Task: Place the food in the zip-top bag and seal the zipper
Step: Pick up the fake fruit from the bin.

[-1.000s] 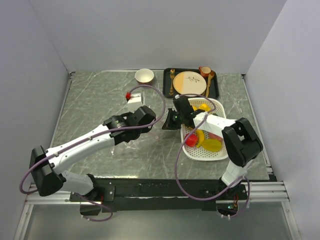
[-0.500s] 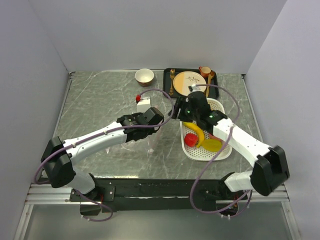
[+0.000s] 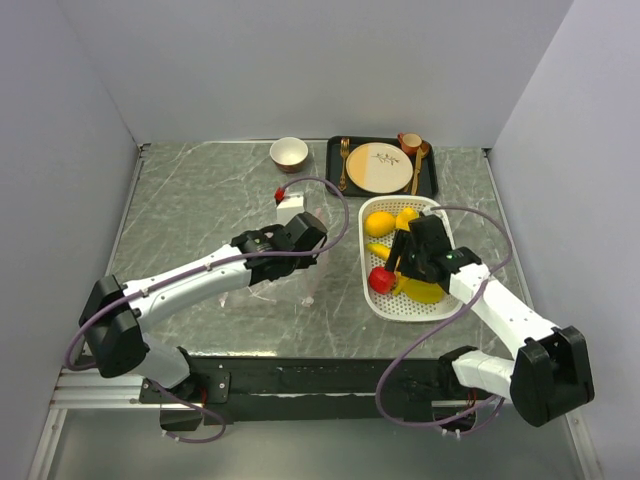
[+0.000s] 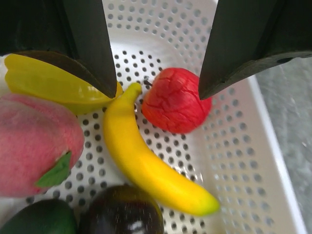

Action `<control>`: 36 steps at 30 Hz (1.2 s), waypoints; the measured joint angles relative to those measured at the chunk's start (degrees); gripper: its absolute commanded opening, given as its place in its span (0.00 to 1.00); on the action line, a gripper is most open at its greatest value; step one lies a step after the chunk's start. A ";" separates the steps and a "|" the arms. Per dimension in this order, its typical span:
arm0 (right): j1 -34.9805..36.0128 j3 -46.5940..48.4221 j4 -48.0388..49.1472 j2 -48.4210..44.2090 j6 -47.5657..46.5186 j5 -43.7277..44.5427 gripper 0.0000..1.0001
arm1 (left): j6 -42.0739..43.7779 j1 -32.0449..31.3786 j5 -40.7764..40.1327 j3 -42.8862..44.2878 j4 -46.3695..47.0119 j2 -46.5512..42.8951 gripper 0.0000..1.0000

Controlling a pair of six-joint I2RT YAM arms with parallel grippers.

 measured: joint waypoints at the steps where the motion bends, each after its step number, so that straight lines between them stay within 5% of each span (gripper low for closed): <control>1: 0.00 -0.57 -0.09 0.02 -0.17 -0.61 0.77 | 0.04 0.00 0.13 -0.02 0.28 -0.13 0.01; 19: 0.00 -2.36 7.87 9.75 1.70 -11.78 0.76 | 0.09 0.02 1.11 -0.83 0.90 -1.27 0.01; 26: -0.09 -2.84 10.12 8.85 2.08 -12.59 0.36 | 0.09 0.00 1.20 -0.85 0.87 -1.27 0.01; 30: -0.09 -4.07 9.75 5.92 2.25 -12.33 0.26 | 0.07 0.00 1.20 -0.85 0.85 -1.27 0.01; 36: -0.09 -3.93 8.55 -2.19 2.25 -10.99 0.25 | 0.07 0.02 1.40 -0.85 0.87 -1.27 0.01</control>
